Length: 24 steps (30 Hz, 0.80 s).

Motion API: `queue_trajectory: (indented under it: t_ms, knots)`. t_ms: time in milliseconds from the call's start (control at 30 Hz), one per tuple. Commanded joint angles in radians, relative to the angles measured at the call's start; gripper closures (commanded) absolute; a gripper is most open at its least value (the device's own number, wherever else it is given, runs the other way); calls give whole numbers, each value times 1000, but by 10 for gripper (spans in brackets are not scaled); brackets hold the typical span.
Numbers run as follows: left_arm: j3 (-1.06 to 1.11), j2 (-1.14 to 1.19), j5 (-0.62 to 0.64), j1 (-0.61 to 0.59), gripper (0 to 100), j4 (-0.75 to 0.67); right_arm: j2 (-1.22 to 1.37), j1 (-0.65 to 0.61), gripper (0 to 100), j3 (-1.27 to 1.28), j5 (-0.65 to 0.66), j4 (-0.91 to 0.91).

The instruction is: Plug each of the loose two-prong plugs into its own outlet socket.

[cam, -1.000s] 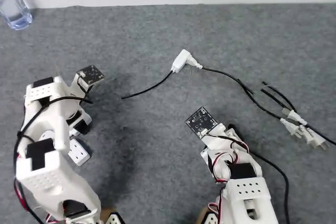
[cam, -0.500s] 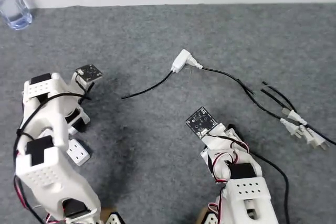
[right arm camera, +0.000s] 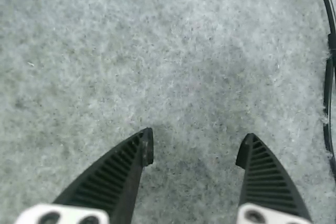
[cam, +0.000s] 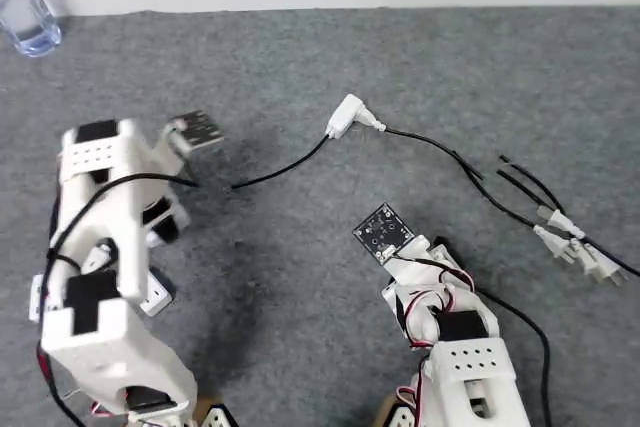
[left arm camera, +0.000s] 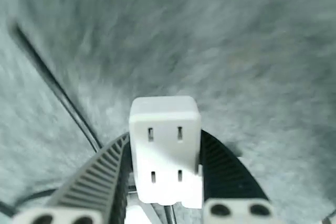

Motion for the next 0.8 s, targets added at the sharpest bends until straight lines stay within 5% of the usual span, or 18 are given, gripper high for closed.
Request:
queue_trajectory:
  t_ms: [0,367,600,767]
  knots:
    - [-73,-130,6,140,986,124,-12,-1,740,-5,11,-28]
    - [8,-258,91,448,986,204,-35,122,753,-29,-54,-51]
    - [174,-245,94,551,986,60,-173,292,916,-17,-216,-85]
    - [275,-242,141,585,986,-114,-282,380,929,11,-282,-82]
